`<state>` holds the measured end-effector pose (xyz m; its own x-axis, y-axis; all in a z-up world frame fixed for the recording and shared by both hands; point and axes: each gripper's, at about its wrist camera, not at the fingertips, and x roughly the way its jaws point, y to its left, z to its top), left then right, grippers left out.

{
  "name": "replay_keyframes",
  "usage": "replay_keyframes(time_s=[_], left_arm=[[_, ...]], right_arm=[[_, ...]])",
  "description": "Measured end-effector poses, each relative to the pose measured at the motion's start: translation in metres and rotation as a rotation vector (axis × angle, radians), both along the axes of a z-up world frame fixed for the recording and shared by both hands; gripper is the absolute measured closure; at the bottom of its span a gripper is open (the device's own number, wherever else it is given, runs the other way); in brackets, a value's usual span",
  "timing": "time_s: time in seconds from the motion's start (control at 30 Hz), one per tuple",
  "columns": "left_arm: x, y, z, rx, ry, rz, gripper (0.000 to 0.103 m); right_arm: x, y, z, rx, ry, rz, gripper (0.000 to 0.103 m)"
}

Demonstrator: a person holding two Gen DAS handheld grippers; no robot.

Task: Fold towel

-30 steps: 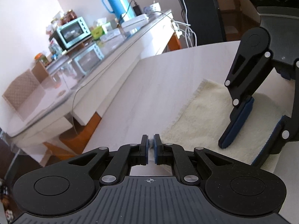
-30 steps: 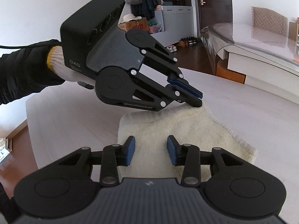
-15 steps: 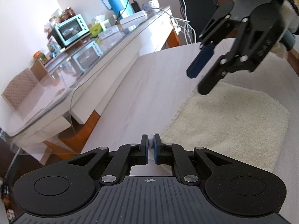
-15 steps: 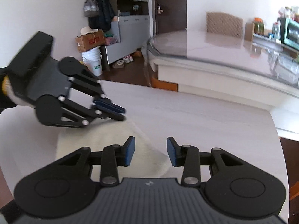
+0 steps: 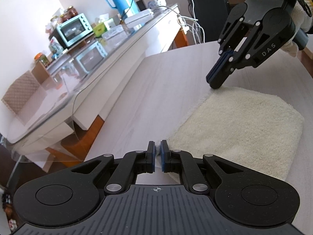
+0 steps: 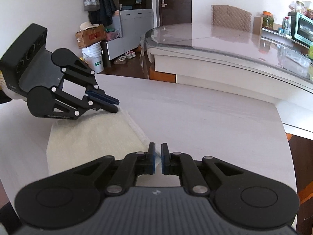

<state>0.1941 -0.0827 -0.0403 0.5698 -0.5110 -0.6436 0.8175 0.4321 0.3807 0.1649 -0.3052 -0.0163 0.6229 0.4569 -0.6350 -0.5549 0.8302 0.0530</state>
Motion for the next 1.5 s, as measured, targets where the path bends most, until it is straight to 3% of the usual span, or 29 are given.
replay_keyframes(time_s=[0.13,0.43,0.53,0.7,0.83,1.03,1.2,1.3,1.5], left_arm=[[0.000,-0.001,0.000,0.002,-0.001,0.003,0.097],[0.001,-0.001,0.000,0.001,0.007,0.006,0.097],[0.002,0.000,0.001,-0.004,0.018,0.011,0.097],[0.005,0.002,0.003,-0.022,0.044,0.027,0.097],[0.004,0.002,0.003,-0.021,0.044,0.029,0.097],[0.003,0.008,0.007,-0.038,0.048,0.048,0.091],[-0.024,0.030,0.025,-0.076,0.046,0.062,0.091],[-0.050,0.038,0.034,-0.110,0.079,0.006,0.091],[-0.082,0.036,0.016,-0.034,0.114,-0.021,0.091]], right_arm=[[-0.010,0.003,-0.002,0.008,0.017,0.028,0.083],[-0.032,0.008,-0.006,0.027,0.056,0.082,0.085],[-0.044,0.003,0.002,0.038,0.031,0.053,0.082],[-0.072,0.019,0.011,0.098,0.009,0.135,0.084],[-0.089,0.032,0.000,0.015,0.002,0.183,0.083],[-0.094,0.021,-0.006,0.027,0.028,0.154,0.083],[-0.090,0.021,-0.006,0.043,0.032,0.144,0.083],[-0.092,0.023,-0.007,0.035,0.023,0.144,0.083],[-0.092,0.022,-0.008,0.030,0.013,0.141,0.083]])
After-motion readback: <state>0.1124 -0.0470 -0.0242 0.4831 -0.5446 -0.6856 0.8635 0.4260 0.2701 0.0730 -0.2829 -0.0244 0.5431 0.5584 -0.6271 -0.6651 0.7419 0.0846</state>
